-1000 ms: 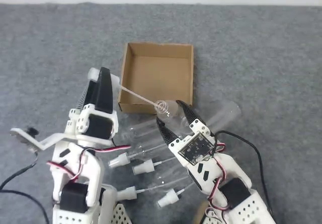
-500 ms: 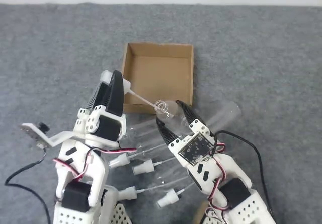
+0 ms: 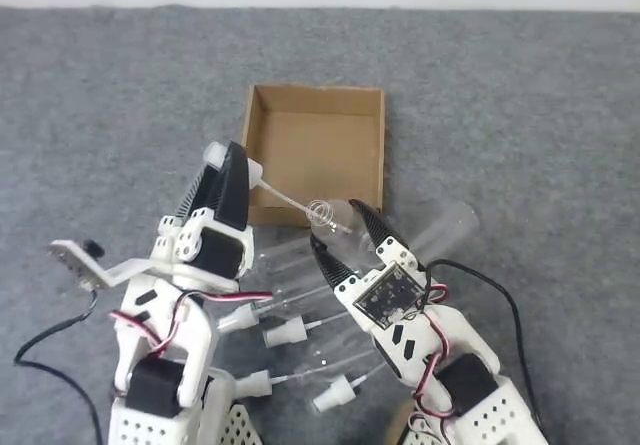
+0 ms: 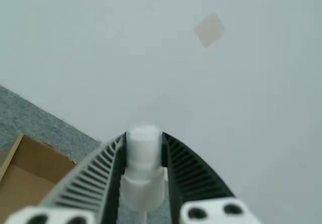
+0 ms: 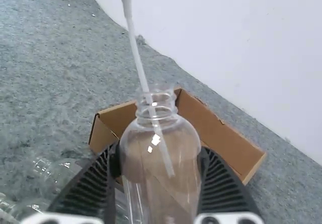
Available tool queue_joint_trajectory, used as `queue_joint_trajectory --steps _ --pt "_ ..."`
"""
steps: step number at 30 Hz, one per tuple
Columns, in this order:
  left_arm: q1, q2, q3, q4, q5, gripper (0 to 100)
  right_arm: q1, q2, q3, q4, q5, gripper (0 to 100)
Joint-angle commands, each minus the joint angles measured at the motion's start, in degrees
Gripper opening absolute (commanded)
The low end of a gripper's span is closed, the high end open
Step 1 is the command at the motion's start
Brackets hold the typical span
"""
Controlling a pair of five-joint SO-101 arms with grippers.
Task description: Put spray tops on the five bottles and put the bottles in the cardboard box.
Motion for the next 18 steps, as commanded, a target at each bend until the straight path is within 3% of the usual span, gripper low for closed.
queue_joint_trajectory --steps 1,7,18 --pt "0.3 -1.1 -0.2 -0.2 -0.5 1 -0.4 -0.6 1.2 0.3 0.3 4.8" --pt "0.4 -1.1 -0.2 -0.2 -0.5 1 -0.4 -0.5 1.2 0.3 0.2 4.8" --pt "10.0 -1.1 1.3 0.4 -4.2 1 -0.4 -0.5 1.2 1.6 0.1 4.8"
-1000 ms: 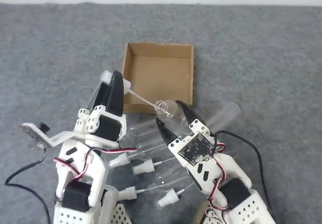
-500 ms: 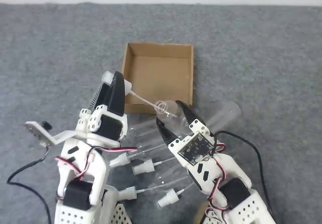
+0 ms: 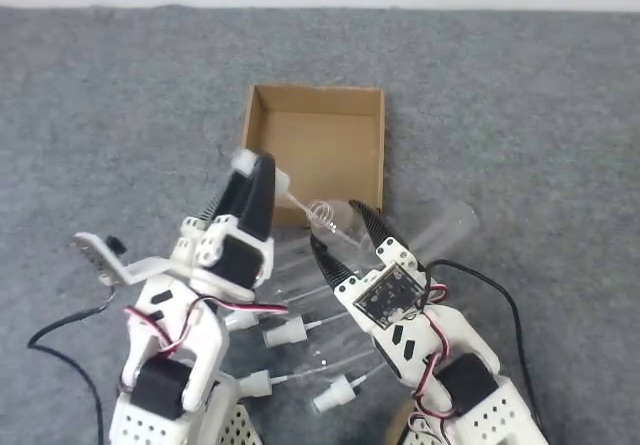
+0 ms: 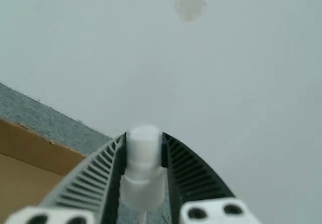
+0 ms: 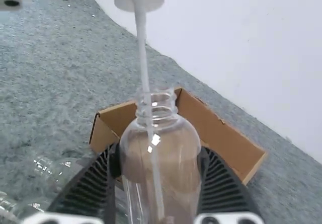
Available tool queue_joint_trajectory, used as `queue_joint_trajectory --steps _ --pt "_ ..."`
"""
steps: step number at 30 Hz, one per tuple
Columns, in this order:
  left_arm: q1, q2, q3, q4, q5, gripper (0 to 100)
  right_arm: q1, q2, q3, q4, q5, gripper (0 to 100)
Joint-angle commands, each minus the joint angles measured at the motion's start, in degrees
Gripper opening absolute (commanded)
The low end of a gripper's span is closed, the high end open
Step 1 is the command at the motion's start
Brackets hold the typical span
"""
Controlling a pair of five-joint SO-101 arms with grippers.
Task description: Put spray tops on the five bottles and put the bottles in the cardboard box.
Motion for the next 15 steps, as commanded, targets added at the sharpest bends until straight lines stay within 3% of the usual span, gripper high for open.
queue_joint_trajectory --steps 1,10,15 --pt "3.7 -1.1 0.8 0.4 -3.8 1 -0.3 -0.5 1.2 0.7 0.2 4.8" --pt "8.3 -1.1 2.9 0.5 -9.1 1 -0.1 -0.5 1.2 0.8 0.2 4.8" --pt "8.4 -1.1 2.7 5.1 -12.0 1 0.0 -0.5 1.2 0.9 0.2 4.8"
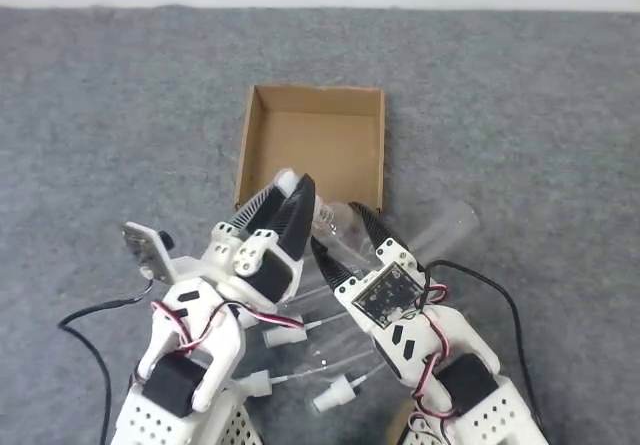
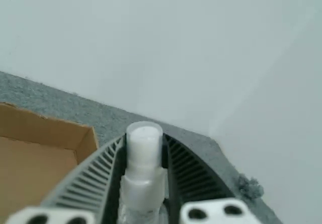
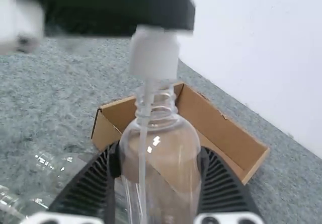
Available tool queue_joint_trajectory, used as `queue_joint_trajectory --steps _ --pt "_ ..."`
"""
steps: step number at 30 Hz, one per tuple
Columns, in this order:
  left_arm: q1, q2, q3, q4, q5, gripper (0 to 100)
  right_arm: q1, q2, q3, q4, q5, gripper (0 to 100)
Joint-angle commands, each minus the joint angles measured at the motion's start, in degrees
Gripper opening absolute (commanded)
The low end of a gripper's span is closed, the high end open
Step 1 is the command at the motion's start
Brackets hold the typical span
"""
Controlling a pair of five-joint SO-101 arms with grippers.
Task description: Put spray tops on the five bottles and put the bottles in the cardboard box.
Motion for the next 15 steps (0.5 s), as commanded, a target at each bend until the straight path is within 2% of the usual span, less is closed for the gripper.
queue_joint_trajectory --steps 1,15 --pt "0.5 -1.1 -1.1 4.0 -3.4 1 0.0 -0.5 1.2 0.6 0.1 4.8" --pt "2.0 -1.1 -1.3 5.9 -8.5 2 -0.1 -0.5 1.2 1.4 0.1 4.8"
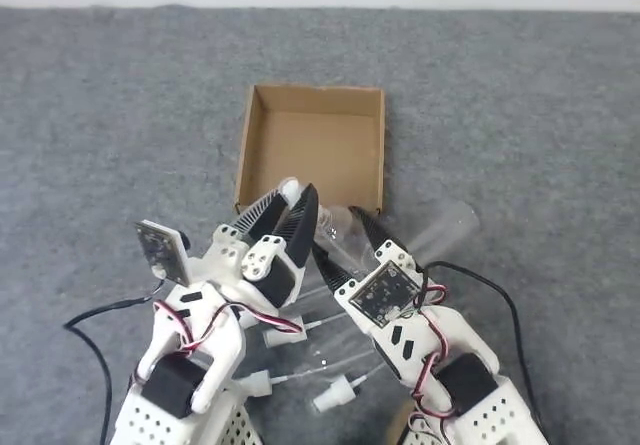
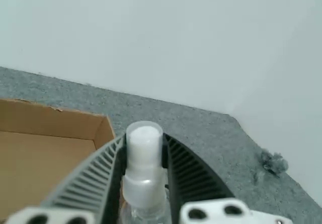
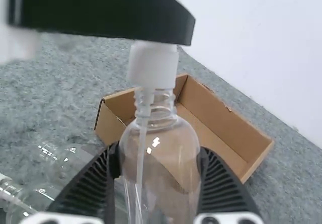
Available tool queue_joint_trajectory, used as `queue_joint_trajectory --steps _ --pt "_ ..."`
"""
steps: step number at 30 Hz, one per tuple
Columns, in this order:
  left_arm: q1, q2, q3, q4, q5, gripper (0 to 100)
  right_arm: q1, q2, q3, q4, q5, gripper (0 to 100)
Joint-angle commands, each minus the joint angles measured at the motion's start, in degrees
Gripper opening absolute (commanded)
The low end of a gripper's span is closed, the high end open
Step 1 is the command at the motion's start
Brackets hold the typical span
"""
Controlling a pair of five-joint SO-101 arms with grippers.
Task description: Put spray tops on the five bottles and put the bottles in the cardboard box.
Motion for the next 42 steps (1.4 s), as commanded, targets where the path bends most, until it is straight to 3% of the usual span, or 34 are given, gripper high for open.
queue_joint_trajectory --steps 1,5,12,21,33,42 --pt "1.8 -1.1 -1.3 2.1 -1.3 2 0.0 -0.6 1.2 -0.2 0.0 4.8" --pt "2.6 -1.1 -2.3 4.8 -1.3 3 0.0 -0.6 1.2 -0.2 0.0 4.8" --pt "3.1 -1.1 -6.3 12.6 0.9 18 0.0 -0.6 1.2 -0.1 0.0 4.8" --pt "2.5 -1.1 -14.2 20.5 4.7 20 0.0 -0.7 1.2 1.0 0.0 4.8" --pt "-9.1 -1.1 -15.1 17.1 6.4 20 0.0 -0.7 1.2 1.0 0.0 4.8" --pt "-14.1 -1.1 -14.8 14.9 9.9 20 0.0 -0.7 1.2 1.0 0.0 4.8"
